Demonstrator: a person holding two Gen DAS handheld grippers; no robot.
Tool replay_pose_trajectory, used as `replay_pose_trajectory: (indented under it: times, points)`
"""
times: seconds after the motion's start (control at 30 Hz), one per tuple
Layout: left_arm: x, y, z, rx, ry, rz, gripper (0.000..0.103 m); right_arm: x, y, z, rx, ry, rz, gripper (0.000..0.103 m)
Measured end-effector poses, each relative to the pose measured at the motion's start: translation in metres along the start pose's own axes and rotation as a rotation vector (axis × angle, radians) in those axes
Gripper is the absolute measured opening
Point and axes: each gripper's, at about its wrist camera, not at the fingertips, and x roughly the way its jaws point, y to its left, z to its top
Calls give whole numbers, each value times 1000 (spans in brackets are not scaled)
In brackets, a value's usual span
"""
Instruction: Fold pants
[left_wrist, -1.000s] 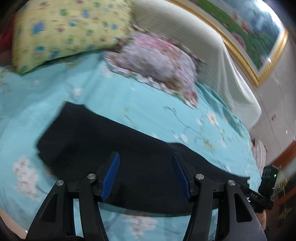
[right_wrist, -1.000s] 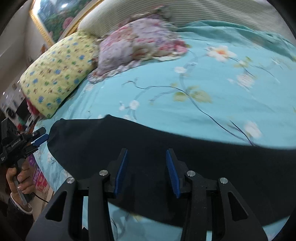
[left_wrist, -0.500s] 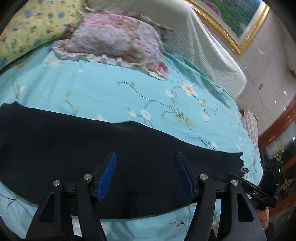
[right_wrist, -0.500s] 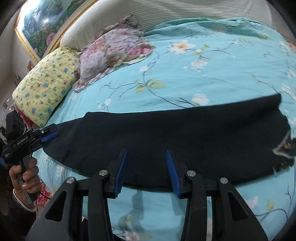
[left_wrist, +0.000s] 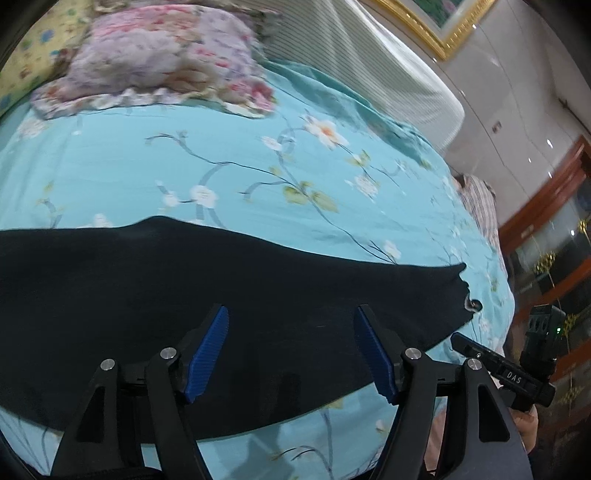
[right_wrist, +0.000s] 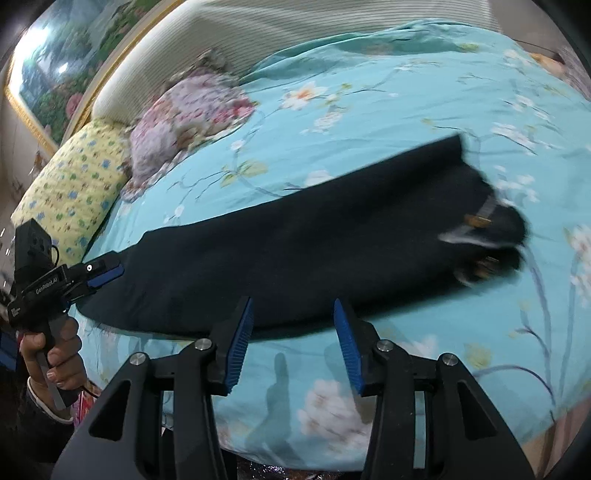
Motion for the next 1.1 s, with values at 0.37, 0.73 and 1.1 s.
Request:
replay_pose_trajectory:
  times: [0.37,0.73,1.1]
  points:
    - [55,-81,21,190,118,-69,77,-24,-59,-3,197,-66,-46,53]
    - [124,-170,34,454,241,-97,77,-11,-88,13,361,-144,33,50]
    - [194,-228,46,555,398,-228,77,-19,-113,2,375,-189,56,12]
